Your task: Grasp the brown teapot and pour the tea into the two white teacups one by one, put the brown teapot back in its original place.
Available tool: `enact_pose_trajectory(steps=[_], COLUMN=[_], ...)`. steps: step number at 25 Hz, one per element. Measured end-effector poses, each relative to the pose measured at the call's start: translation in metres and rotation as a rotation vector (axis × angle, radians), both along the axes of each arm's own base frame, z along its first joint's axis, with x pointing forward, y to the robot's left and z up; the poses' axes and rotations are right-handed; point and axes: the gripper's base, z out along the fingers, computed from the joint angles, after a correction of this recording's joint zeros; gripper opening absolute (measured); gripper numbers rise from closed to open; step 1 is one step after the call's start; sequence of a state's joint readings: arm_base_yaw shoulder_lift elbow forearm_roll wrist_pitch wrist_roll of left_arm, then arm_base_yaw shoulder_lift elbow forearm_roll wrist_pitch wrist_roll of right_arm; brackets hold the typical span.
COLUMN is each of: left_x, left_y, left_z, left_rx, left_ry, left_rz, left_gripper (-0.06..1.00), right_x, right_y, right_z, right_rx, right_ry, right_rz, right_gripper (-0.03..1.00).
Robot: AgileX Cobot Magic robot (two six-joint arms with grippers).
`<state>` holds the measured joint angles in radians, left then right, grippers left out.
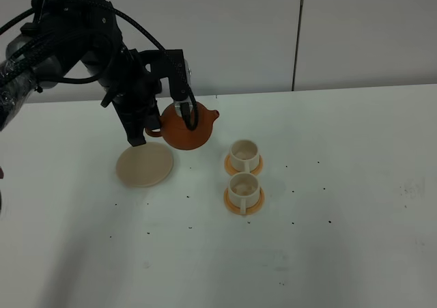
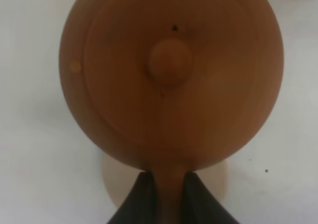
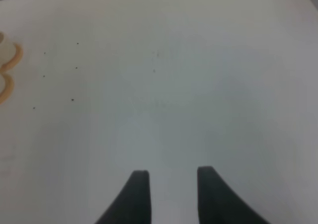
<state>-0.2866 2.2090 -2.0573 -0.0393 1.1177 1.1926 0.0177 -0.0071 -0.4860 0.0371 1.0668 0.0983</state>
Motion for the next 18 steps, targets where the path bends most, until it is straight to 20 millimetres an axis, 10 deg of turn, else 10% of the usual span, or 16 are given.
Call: enact_pose_trajectory(steps=[18], left_x=[0.026], left_y=[-0.041], left_z=[-0.025], left_rx=[0.051], left_ry=[-0.033], left_rz=[-0.074], left_gripper=[0.17], right_x=[0.0], right_y=[0.0], right_z=[0.0], right_rx=[0.0], right_ry=[0.0], right_rz=[0.0], right_gripper=[0.23])
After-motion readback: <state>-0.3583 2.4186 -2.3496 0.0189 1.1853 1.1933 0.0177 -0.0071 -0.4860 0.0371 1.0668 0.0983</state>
